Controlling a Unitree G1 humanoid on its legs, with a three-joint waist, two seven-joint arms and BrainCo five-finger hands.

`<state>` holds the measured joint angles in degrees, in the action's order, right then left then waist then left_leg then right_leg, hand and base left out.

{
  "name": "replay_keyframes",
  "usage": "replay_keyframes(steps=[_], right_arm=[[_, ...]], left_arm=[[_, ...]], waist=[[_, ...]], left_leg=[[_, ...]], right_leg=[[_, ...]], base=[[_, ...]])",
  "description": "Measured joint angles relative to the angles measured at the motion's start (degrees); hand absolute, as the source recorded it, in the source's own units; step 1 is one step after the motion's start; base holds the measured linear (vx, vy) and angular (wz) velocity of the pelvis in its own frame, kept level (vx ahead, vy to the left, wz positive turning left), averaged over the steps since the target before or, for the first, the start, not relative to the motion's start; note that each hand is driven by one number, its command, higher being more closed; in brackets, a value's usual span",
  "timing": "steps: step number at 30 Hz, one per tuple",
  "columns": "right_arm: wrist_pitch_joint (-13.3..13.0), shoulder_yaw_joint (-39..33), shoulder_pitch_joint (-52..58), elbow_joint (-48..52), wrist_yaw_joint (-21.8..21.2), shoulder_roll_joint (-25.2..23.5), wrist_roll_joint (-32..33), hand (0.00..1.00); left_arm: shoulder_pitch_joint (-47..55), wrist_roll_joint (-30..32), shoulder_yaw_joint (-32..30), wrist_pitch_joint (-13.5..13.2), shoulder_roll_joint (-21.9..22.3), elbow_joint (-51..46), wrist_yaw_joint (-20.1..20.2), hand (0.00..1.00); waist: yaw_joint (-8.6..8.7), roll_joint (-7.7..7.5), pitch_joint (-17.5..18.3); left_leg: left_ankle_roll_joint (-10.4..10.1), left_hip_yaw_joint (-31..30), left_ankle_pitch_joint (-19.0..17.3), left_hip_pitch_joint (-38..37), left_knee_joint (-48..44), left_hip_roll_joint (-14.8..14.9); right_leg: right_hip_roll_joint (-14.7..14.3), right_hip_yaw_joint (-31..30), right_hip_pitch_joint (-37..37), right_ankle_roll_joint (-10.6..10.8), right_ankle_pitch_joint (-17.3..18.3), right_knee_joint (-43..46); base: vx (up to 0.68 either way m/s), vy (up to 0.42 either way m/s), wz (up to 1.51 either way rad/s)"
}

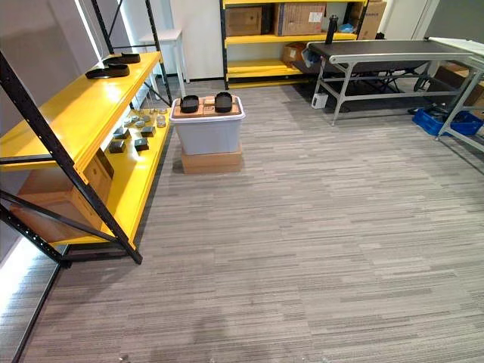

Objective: Walk over and take plastic housings, then place them on the shelf

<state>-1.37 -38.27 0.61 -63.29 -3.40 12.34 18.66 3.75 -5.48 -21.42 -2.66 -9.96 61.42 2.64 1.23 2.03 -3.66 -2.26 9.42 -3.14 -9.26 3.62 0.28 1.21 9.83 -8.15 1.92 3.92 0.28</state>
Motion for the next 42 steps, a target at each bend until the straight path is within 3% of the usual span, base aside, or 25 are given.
replay_keyframes(steps=[3, 27, 34, 38, 39, 40, 41, 42], right_arm=[[-0.1, 0.0, -1.1, 0.0, -0.2, 1.9, 0.0, 0.0], [0.0, 4.7, -0.9, -0.3, -1.6, 0.9, -1.3, 0.0], [0.0, 5.8, -1.3, -0.4, -1.1, -2.1, -1.2, 0.0], [0.0, 7.1, -2.0, -0.5, -1.0, -3.6, -1.2, 0.0], [0.0, 7.0, -2.2, -0.5, -0.8, -3.7, -1.2, 0.0], [0.0, 6.9, -2.2, -0.5, -0.7, -3.6, -1.2, 0.0], [0.0, 7.0, -1.7, -0.5, -0.6, -3.5, -1.2, 0.0], [0.0, 7.6, -1.0, -0.5, -0.6, -3.4, -1.2, 0.0]], left_arm=[[0.1, 0.0, -0.9, -0.1, -0.3, 0.1, 0.2, 0.0], [2.8, -2.8, 0.9, -1.7, 1.4, -0.2, 1.3, 0.0], [3.0, -3.4, 2.8, -1.9, 2.7, -0.2, 0.3, 0.0], [3.0, -4.5, 3.6, -2.2, 3.2, -0.6, 0.0, 0.0], [2.9, -4.5, 4.5, -2.3, 3.2, -0.9, -0.1, 0.0], [2.8, -4.5, 5.1, -2.3, 3.3, -1.1, -0.1, 0.0], [2.8, -4.5, 6.3, -2.3, 3.4, -1.9, -0.1, 0.0], [2.7, -4.5, 7.3, -2.3, 3.4, -1.9, -0.1, 0.0]], waist=[[0.48, 0.17, -0.2], [0.73, 0.18, -1.1], [0.48, -0.41, -2.2], [-0.52, -0.62, -2.8], [-0.81, -0.69, -3.2], [-0.78, -0.72, -3.5], [-0.57, -0.8, -4.0], [-0.88, -0.43, -4.3]], left_leg=[[0.0, 0.1, 0.0, -0.2, 0.3, 0.1], [0.6, 0.1, 0.6, -0.1, 1.3, -0.1], [0.3, 0.8, 0.4, 0.8, 1.4, -0.1], [0.2, 2.3, -0.7, 2.6, 0.6, -0.2], [1.9, 2.7, -3.0, 3.9, -2.2, -0.3], [2.2, 3.0, -4.3, 4.7, -4.4, -0.3], [2.6, 3.4, -7.1, 5.8, -8.8, -0.3], [4.0, 3.1, -9.8, 6.3, -11.7, 0.2]], right_leg=[[-0.1, 0.0, 0.0, 0.0, 0.0, 0.0], [0.0, 1.7, 0.0, 0.0, 0.1, -0.9], [-0.1, 1.3, 1.0, 0.0, 0.1, -1.2], [0.1, 0.5, 2.8, 0.0, 0.1, -1.2], [0.8, 1.1, 3.5, 2.1, 1.9, 0.2], [1.4, 1.8, 4.3, 3.0, 3.5, 2.6], [3.2, 2.9, 6.4, 6.7, 7.3, 10.1], [4.9, 4.7, 11.3, 7.0, 8.7, 22.7]], base=[[-0.02, -0.023, -0.01], [-0.04, -0.027, 0.0], [-0.02, -0.02, -0.04], [-0.02, -0.008, -0.13], [0.02, 0.014, 0.07], [0.05, 0.039, 0.28], [0.07, 0.07, 0.25], [0.06, 0.093, 0.15]])
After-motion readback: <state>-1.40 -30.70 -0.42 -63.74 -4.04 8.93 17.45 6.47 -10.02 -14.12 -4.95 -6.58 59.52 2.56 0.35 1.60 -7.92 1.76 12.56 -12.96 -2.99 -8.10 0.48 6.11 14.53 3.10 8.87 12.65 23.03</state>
